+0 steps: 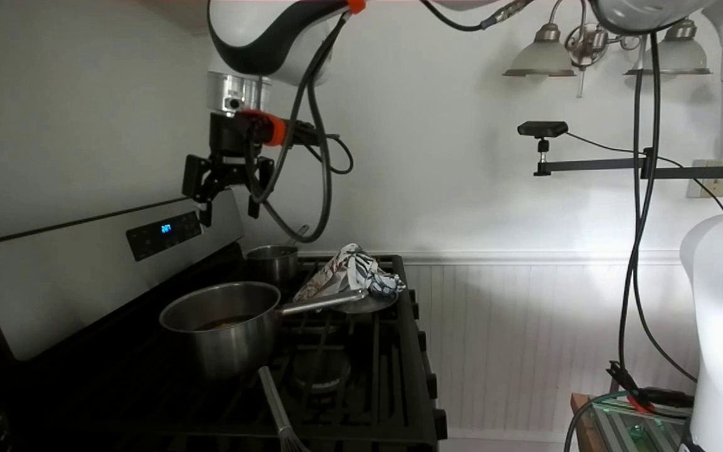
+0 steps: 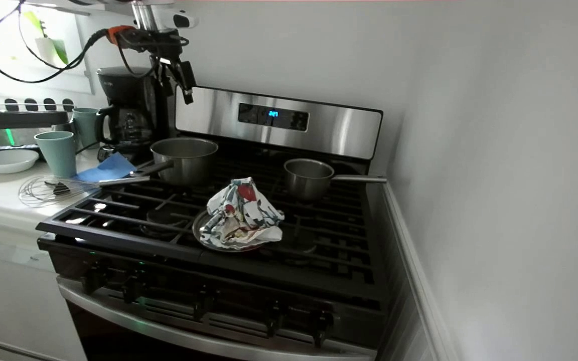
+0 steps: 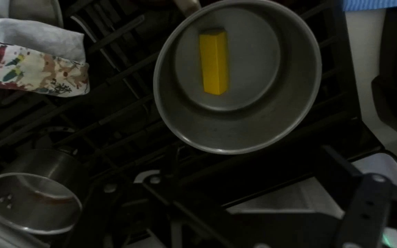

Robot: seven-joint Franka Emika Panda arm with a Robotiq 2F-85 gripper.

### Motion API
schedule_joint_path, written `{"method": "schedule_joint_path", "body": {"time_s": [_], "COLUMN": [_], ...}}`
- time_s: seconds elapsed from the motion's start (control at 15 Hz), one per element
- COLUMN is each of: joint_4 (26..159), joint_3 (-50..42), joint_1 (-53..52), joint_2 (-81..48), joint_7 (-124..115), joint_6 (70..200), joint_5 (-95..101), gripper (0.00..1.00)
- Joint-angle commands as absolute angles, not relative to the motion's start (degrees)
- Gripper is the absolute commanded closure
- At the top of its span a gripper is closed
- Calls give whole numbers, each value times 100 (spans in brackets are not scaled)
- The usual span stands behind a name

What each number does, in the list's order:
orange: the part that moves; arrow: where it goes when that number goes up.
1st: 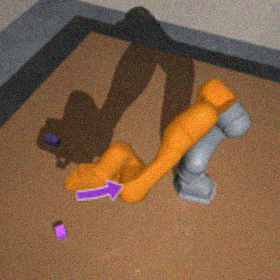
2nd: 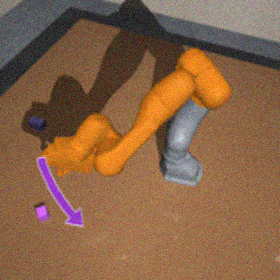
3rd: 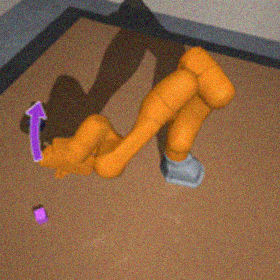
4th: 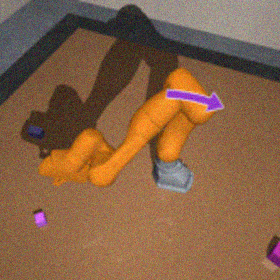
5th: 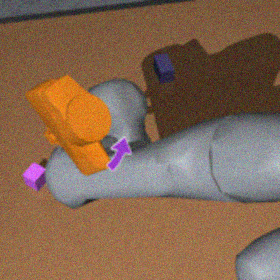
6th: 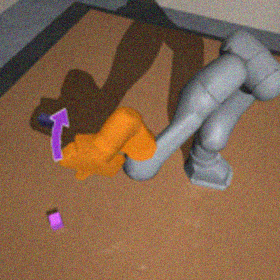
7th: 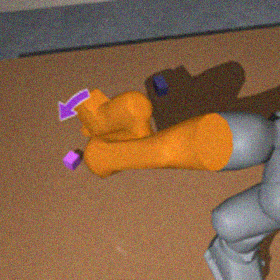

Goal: Pour the water from the blue cup into the larger pot then put the yellow block in the same pot

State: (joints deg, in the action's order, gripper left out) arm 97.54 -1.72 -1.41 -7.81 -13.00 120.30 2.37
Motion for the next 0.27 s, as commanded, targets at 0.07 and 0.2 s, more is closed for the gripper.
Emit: {"method": "schedule_joint_path", "body": {"time_s": [0.07, 0.2], "joint_4": [9789, 9789], "joint_3": [-138, -140], "joint_1": [-109, -111], "joint_2": [-673, -723], "joint_7": [-1300, -1300], "joint_6": [12008, 12010], "joint_5": [248, 248], "gripper": [0, 0]}}
